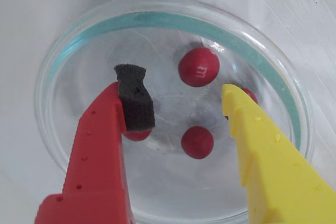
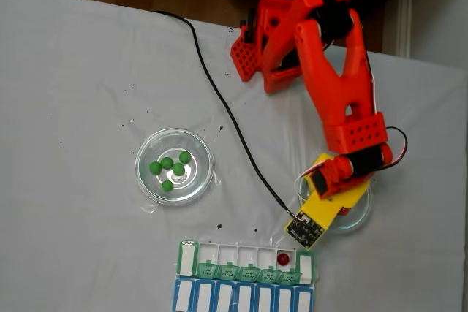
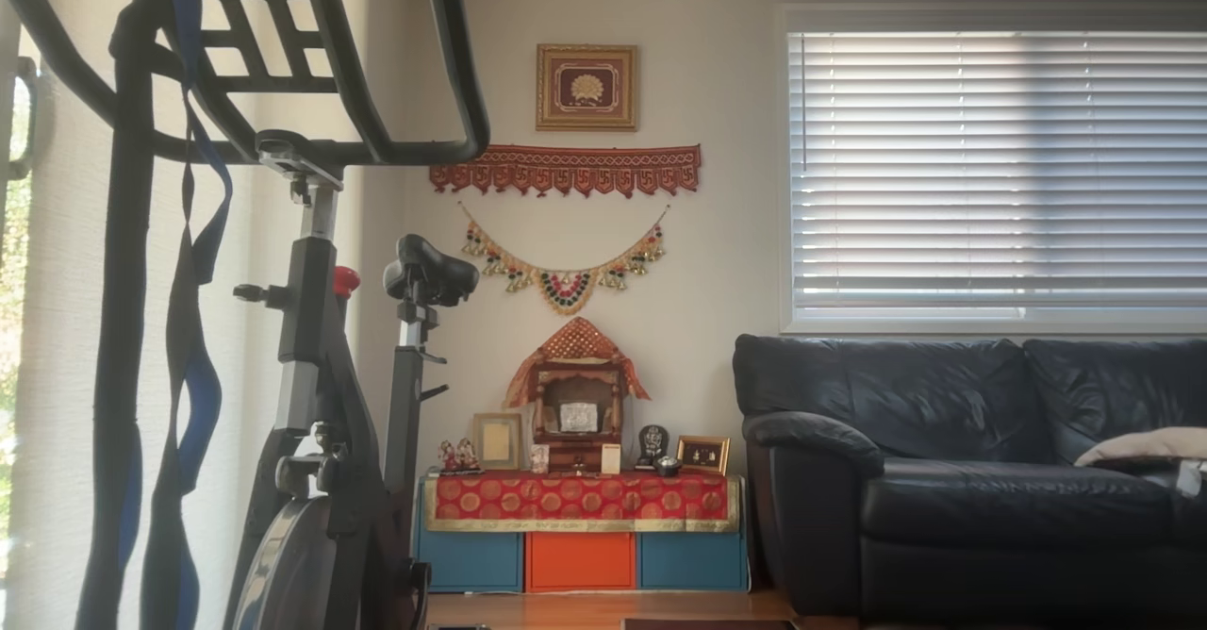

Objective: Sort medicines into box.

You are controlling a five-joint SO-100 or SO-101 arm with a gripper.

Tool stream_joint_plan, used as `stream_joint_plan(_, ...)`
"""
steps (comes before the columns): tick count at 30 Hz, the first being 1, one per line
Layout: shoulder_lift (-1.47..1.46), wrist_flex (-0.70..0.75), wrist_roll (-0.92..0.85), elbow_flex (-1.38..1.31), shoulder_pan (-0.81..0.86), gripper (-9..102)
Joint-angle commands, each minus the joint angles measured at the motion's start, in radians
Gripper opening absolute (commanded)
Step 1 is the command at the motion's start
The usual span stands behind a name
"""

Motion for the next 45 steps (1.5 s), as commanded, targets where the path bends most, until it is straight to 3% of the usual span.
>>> stream_joint_plan(1, 0.005, -0.011, -0.009, -0.031, 0.002, 25)
stream_joint_plan(18, -0.046, -0.095, -0.037, -0.015, 0.015, 25)
stream_joint_plan(45, -0.071, -0.115, -0.058, 0.014, 0.005, 23)
